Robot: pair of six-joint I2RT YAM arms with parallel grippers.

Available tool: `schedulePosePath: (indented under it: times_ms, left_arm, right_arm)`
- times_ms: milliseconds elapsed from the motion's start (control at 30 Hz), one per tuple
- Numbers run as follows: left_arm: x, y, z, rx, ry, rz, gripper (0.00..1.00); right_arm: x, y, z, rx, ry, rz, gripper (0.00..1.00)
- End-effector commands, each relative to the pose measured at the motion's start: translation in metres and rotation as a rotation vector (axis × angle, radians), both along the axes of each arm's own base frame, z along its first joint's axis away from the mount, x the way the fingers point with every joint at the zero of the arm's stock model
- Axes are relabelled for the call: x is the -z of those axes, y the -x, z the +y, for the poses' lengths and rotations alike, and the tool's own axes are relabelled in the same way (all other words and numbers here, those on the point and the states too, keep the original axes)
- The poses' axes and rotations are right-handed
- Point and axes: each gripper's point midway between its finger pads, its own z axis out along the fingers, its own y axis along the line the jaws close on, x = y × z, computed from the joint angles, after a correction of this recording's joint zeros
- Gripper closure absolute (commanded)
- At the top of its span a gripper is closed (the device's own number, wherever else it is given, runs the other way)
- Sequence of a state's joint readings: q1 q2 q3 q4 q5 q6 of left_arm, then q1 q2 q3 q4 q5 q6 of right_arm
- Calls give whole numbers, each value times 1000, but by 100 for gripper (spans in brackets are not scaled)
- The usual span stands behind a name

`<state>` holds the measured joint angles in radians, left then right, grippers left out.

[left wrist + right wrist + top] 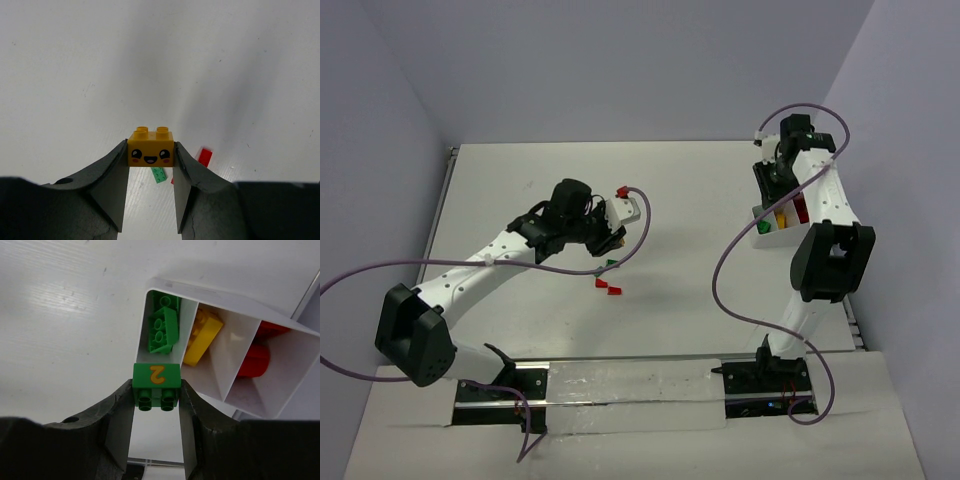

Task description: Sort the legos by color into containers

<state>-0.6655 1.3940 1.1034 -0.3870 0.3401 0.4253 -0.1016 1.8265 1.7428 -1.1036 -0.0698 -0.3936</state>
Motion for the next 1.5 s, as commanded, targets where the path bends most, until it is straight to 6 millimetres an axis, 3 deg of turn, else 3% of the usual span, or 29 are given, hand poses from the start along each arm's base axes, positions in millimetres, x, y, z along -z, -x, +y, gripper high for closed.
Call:
schedulePosePath:
  times_ms: [0,833,1033,1233,1467]
  left_arm:
    - [-9,-12,-7,-15,37,-26,100]
    - [-3,-20,-7,-23,29,-8,100]
    - [-4,-21,-8,-22,31,-9,100]
    - [-4,-23,-7,-24,24,-15,100]
    - [-6,-25,-7,-29,21,-24,100]
  right_arm:
    - [-4,-22,-4,-12,67,-39,95]
    - [37,-46,-1,-9,119,50,76]
    - [38,-44,-1,-11,136,60,61]
    - [39,-42,-4,-9,156,65,54]
    - [31,-40,-3,-10,153,54,35]
